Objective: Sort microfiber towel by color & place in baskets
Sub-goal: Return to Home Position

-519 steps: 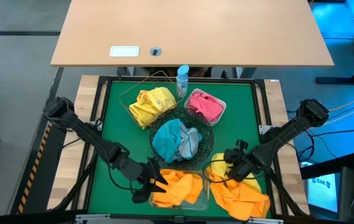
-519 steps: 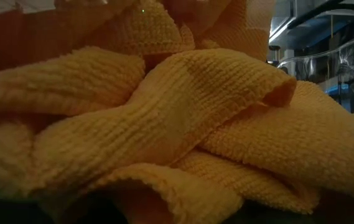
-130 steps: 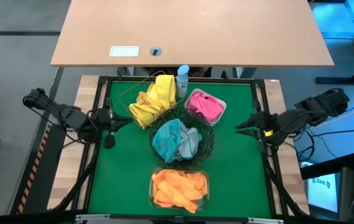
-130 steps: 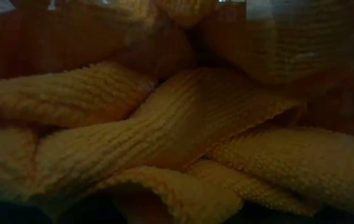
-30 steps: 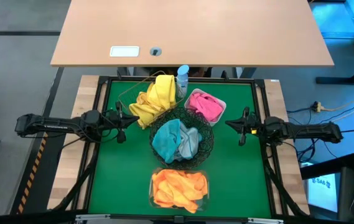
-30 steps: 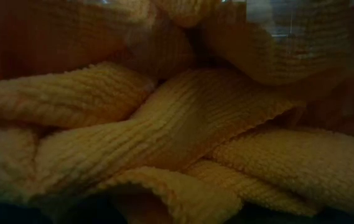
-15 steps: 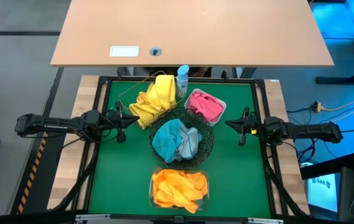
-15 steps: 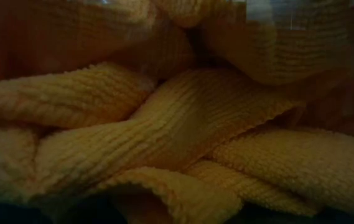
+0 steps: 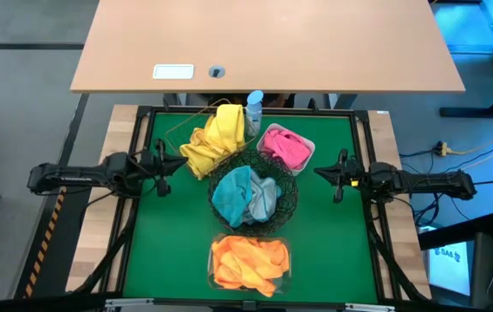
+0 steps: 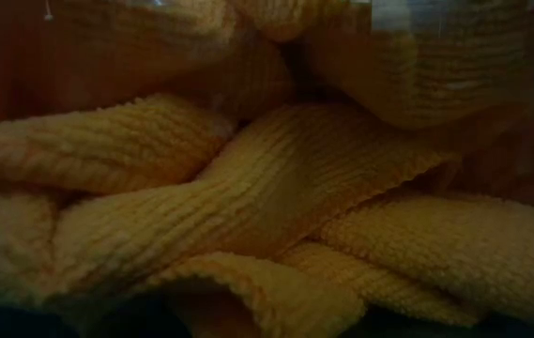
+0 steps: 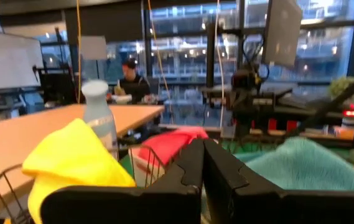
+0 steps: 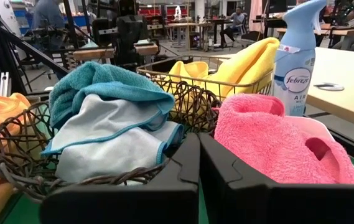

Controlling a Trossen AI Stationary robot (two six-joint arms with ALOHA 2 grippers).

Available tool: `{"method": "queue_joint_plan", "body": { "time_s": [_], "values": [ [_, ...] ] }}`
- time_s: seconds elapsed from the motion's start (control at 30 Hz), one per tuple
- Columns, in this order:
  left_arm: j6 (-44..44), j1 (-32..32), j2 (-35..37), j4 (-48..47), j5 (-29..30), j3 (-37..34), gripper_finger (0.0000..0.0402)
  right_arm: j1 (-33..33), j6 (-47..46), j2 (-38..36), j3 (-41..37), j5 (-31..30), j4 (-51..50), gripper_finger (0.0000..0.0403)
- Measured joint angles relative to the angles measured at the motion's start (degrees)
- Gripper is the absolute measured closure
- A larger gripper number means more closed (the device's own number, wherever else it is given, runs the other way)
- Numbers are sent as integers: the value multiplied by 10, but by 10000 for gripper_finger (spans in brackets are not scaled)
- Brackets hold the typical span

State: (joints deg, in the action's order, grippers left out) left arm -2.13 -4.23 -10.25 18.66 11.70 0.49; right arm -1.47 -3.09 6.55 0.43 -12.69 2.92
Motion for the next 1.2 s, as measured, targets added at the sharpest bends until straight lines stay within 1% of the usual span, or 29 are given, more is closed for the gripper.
{"method": "queue_joint_plan", "body": {
  "time_s": [0.47, 0.77, 1.2],
  "values": [
    [0, 0, 101, -2, 0, 0, 400, 0, 0, -5, 0, 0, 0, 402],
    [0, 0, 101, 0, 0, 0, 400, 0, 0, -65, 0, -2, 1, 402],
    [0, 0, 101, 0, 10, 0, 400, 0, 0, -64, 0, 2, 0, 402]
  ]
}}
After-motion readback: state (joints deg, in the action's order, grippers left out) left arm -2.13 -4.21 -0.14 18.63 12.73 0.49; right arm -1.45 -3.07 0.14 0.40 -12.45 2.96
